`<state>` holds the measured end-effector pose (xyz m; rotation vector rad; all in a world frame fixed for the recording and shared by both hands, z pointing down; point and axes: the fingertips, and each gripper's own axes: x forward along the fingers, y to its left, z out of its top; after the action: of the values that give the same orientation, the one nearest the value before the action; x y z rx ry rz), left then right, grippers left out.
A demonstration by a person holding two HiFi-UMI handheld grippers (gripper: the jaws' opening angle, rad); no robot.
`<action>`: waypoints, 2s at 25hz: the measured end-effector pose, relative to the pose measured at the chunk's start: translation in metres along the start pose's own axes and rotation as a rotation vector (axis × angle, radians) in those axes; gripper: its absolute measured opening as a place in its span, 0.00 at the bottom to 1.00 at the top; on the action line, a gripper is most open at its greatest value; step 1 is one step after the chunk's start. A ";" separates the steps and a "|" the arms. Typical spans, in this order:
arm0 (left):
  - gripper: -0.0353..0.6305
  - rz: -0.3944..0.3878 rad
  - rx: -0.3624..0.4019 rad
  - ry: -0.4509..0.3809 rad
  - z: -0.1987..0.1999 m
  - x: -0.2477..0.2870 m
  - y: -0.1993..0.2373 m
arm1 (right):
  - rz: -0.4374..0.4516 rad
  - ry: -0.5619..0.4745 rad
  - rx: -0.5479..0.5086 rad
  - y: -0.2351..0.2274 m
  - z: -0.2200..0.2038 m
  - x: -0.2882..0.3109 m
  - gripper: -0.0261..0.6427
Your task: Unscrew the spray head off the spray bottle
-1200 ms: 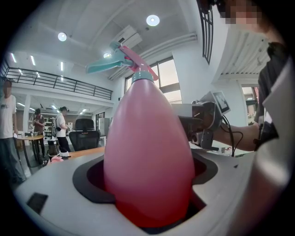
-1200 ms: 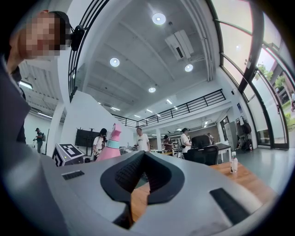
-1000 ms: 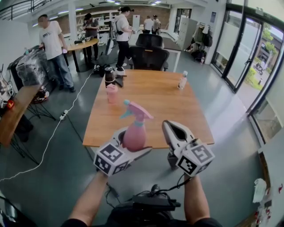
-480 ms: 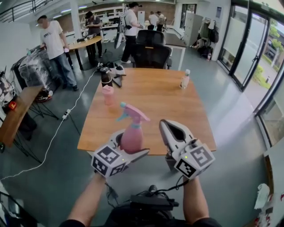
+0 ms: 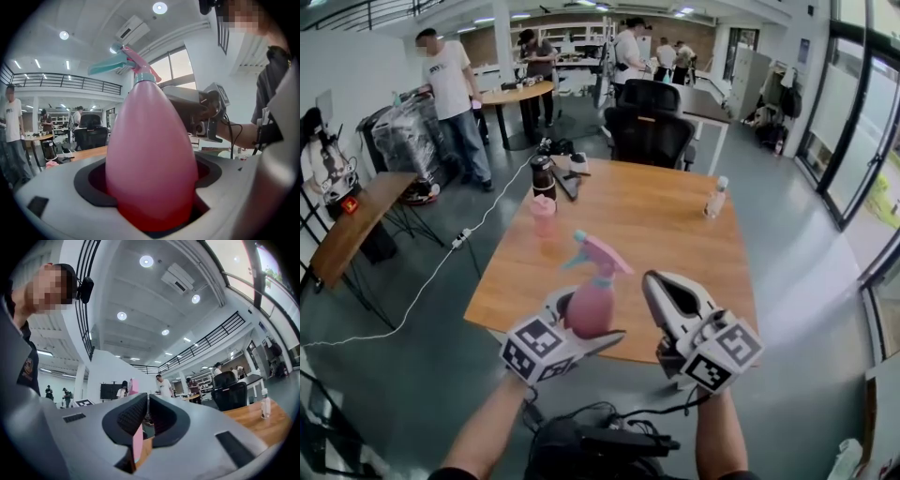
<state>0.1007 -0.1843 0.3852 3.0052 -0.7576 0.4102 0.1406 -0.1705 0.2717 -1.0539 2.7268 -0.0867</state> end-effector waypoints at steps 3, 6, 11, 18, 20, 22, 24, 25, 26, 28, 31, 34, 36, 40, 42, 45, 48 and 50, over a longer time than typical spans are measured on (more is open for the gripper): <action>0.75 -0.012 -0.001 -0.004 0.004 0.002 0.001 | 0.081 0.037 0.013 0.004 -0.001 0.007 0.18; 0.75 -0.041 0.007 -0.011 0.007 -0.001 0.004 | 0.142 0.063 0.022 0.012 -0.005 0.017 0.25; 0.75 -0.117 0.031 -0.020 0.011 -0.007 0.007 | 0.240 0.091 0.025 0.027 -0.004 0.040 0.32; 0.75 0.068 0.045 0.019 0.003 -0.012 0.032 | 0.244 0.102 0.045 0.035 -0.009 0.067 0.34; 0.75 0.124 0.056 0.039 -0.001 -0.013 0.040 | 0.236 0.099 0.061 0.036 -0.011 0.074 0.34; 0.75 0.143 0.063 0.048 -0.005 -0.016 0.044 | 0.233 0.102 0.068 0.037 -0.015 0.079 0.34; 0.75 0.072 0.056 0.025 -0.003 -0.017 0.040 | 0.263 0.101 0.063 0.041 -0.016 0.081 0.34; 0.75 -0.004 0.043 0.000 0.000 -0.019 0.034 | 0.298 0.102 0.052 0.045 -0.017 0.081 0.34; 0.75 -0.094 0.026 -0.027 0.003 -0.022 0.026 | 0.344 0.106 0.035 0.051 -0.018 0.079 0.34; 0.75 -0.272 0.007 -0.068 0.008 -0.032 0.009 | 0.449 0.112 0.001 0.066 -0.017 0.073 0.34; 0.75 -0.448 0.037 -0.087 0.013 -0.046 -0.013 | 0.568 0.117 -0.002 0.082 -0.011 0.066 0.34; 0.75 -0.510 0.060 -0.093 0.014 -0.052 -0.021 | 0.634 0.131 0.007 0.089 -0.009 0.064 0.33; 0.75 -0.541 0.061 -0.083 0.012 -0.055 -0.023 | 0.649 0.137 0.014 0.090 -0.008 0.065 0.30; 0.75 -0.525 0.055 -0.072 0.013 -0.053 -0.019 | 0.654 0.144 0.013 0.087 -0.008 0.069 0.27; 0.75 -0.479 0.053 -0.055 0.009 -0.048 -0.012 | 0.636 0.154 0.022 0.080 -0.011 0.073 0.26; 0.75 -0.426 0.052 -0.025 0.001 -0.039 -0.004 | 0.595 0.163 0.032 0.072 -0.016 0.076 0.25; 0.74 -0.363 0.065 0.000 -0.002 -0.031 0.007 | 0.550 0.169 0.026 0.064 -0.020 0.081 0.24; 0.74 -0.304 0.073 0.028 -0.006 -0.024 0.016 | 0.509 0.172 0.025 0.058 -0.023 0.084 0.24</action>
<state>0.0715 -0.1865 0.3838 3.1011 -0.2807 0.4741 0.0367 -0.1846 0.2711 -0.3329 3.0454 -0.1312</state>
